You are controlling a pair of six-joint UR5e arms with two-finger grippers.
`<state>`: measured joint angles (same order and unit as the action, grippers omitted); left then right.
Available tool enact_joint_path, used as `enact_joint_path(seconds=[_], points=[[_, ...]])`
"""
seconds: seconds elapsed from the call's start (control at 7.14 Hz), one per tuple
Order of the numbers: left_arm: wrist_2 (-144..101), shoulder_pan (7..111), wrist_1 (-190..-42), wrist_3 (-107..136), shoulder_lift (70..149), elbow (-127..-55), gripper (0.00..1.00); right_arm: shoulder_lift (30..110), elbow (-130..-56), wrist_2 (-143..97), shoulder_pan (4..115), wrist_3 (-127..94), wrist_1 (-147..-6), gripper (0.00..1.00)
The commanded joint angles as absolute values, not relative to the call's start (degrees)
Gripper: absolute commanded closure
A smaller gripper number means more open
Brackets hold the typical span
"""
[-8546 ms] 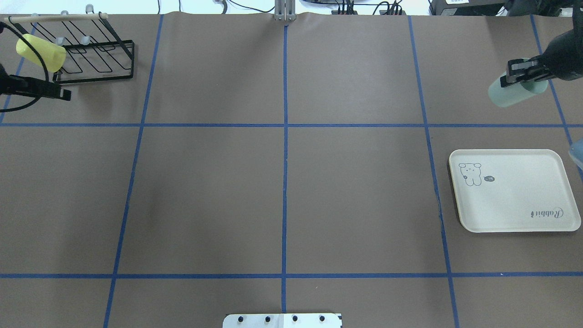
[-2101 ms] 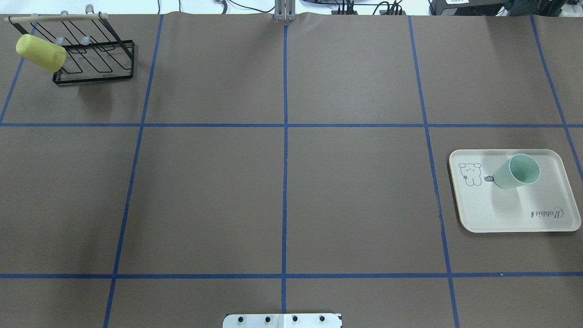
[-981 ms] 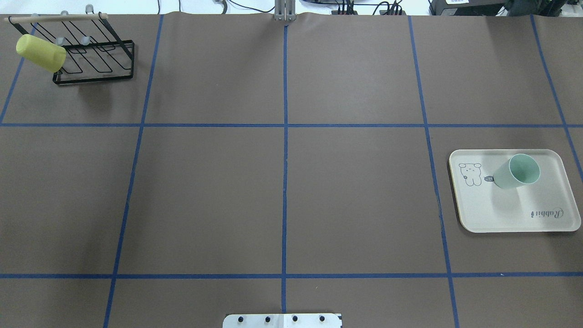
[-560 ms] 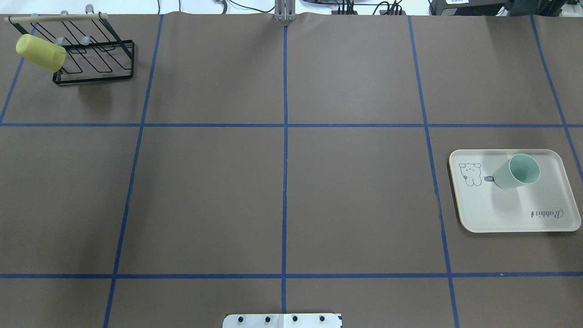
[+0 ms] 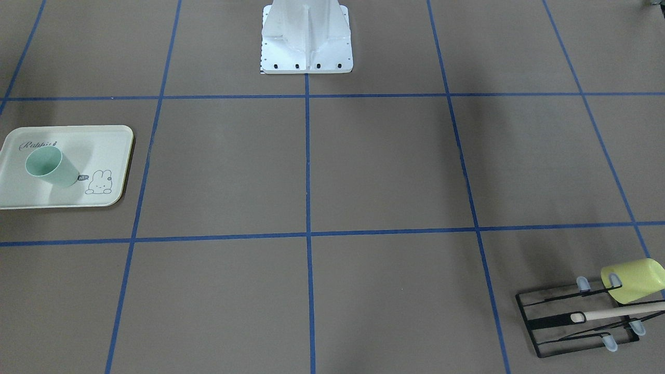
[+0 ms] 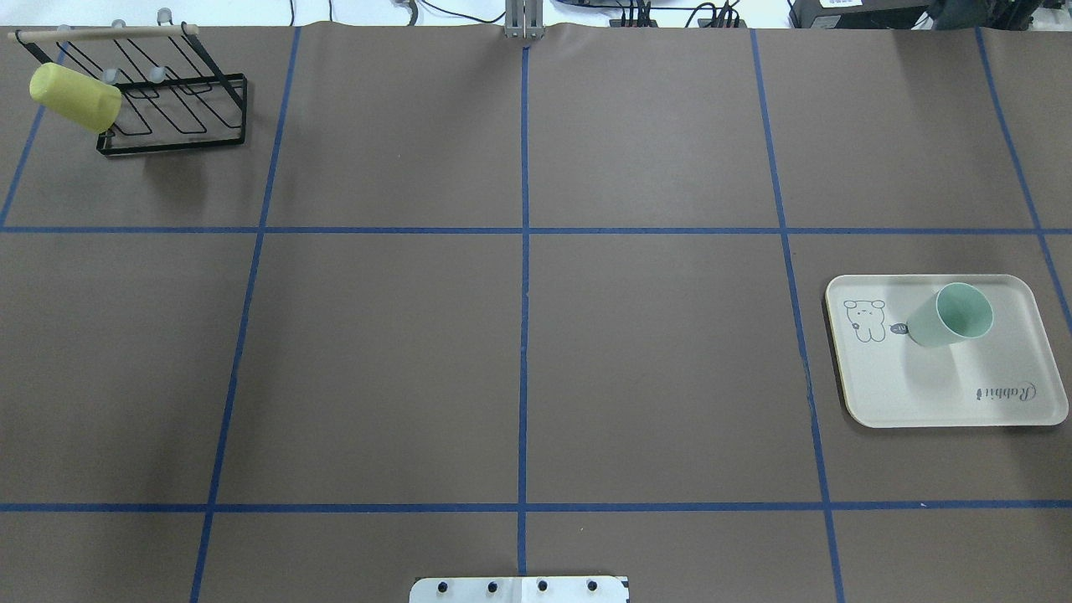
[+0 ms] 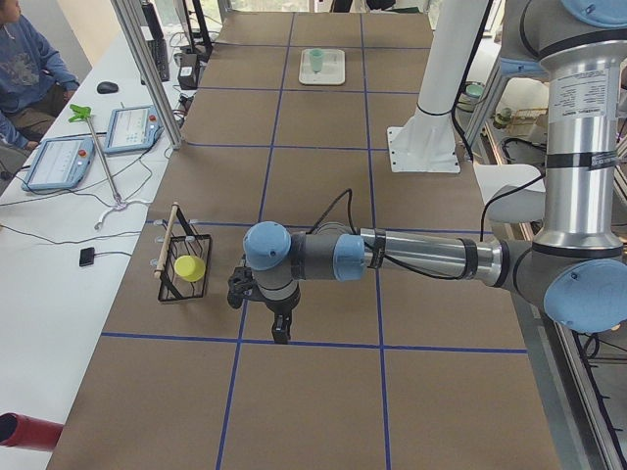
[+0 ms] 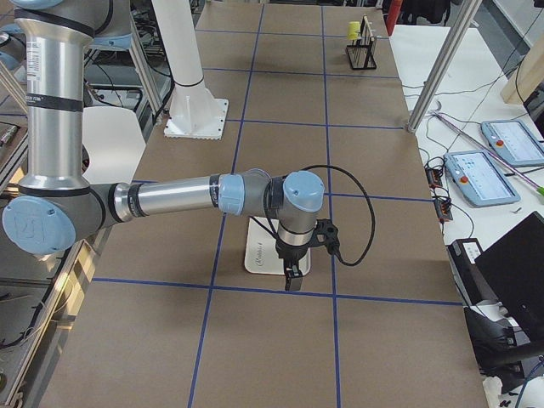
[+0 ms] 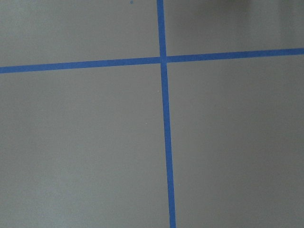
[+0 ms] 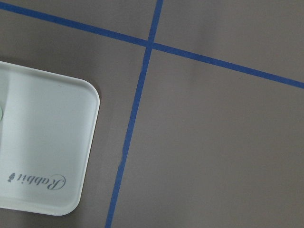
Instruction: Left arm grabs green cup and hands to right arm on tray
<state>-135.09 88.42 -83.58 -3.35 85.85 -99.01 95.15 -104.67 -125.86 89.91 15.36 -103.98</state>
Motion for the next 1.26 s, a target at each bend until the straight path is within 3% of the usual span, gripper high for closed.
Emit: enact_joint_path(seconds=[0.0,1.12], points=[[-135.09,88.42,-83.58,-3.34,85.69,-99.05,0.00,95.27,-104.68,-125.86,89.91,15.38,-103.97,0.00],[-135.09,88.42,-83.58,-3.34,84.81,-98.88,0.00,95.36,-104.59,-125.77,89.91,15.47,-103.97,0.00]])
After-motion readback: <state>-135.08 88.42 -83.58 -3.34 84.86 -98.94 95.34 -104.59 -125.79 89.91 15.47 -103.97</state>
